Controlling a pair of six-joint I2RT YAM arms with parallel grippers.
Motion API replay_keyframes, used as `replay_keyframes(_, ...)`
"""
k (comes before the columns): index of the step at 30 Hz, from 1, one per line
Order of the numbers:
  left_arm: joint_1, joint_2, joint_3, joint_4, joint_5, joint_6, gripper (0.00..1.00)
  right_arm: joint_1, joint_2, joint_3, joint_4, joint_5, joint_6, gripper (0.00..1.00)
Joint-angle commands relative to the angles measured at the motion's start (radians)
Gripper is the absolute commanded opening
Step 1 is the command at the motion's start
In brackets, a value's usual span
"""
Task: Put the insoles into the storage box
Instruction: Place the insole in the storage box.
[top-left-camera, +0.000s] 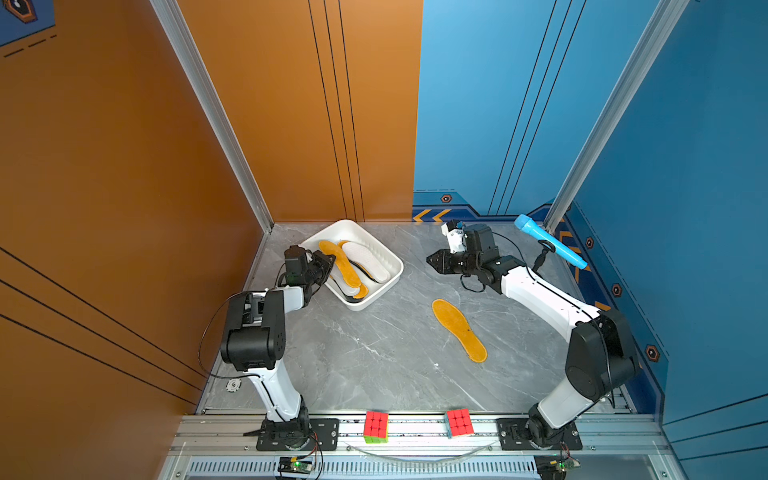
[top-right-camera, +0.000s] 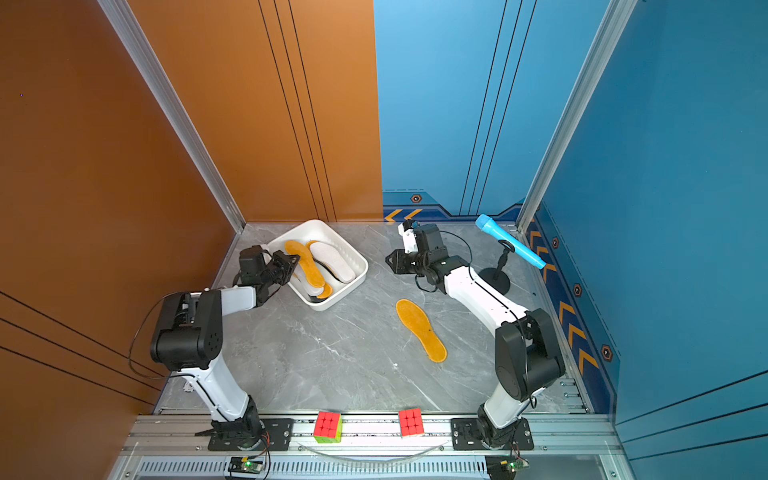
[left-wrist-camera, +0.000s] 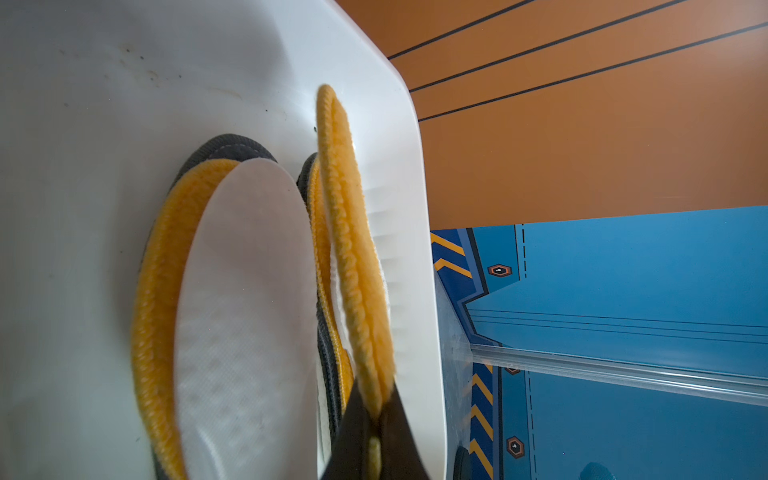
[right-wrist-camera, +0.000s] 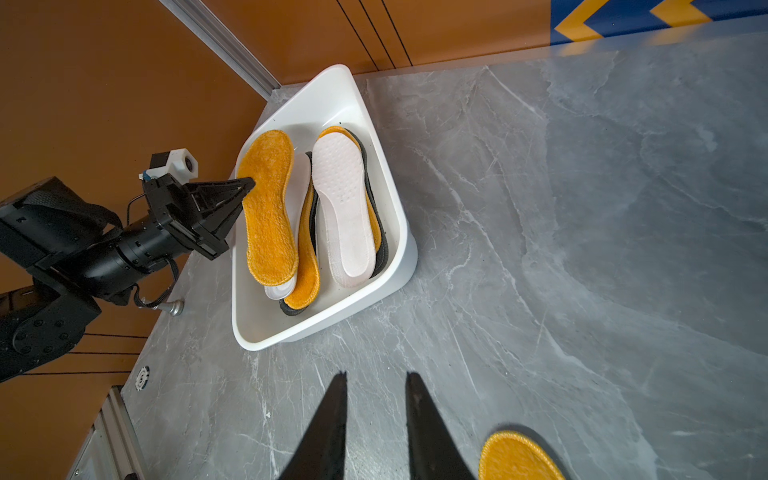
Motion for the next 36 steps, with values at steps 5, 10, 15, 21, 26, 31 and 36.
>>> replay_keyframes(5, -0.002, -0.008, 0.013, -0.082, 0.0, 0.054, 0.0, -0.004, -0.007, -0.014, 0.016, -0.009, 0.011, 0.27)
replay_keyframes(10, -0.01, -0.013, 0.026, -0.116, -0.015, 0.066, 0.0, -0.004, -0.007, -0.016, 0.018, -0.008, 0.013, 0.27)
replay_keyframes(15, -0.008, -0.008, 0.032, -0.136, -0.015, 0.065, 0.0, -0.005, -0.011, -0.021, 0.018, -0.007, 0.013, 0.29)
replay_keyframes(21, -0.002, 0.005, 0.052, -0.159, -0.008, 0.071, 0.03, -0.007, -0.009, -0.024, 0.018, -0.007, 0.013, 0.32)
replay_keyframes(26, 0.007, -0.001, 0.053, -0.183, -0.012, 0.073, 0.09, -0.01, -0.005, -0.025, 0.019, -0.009, 0.017, 0.35)
replay_keyframes(31, 0.017, -0.019, 0.057, -0.233, -0.019, 0.086, 0.14, -0.015, -0.003, -0.022, 0.021, -0.013, 0.021, 0.38)
replay_keyframes(36, 0.019, -0.019, 0.07, -0.266, -0.019, 0.098, 0.22, -0.016, -0.003, -0.028, 0.027, -0.022, 0.023, 0.41)
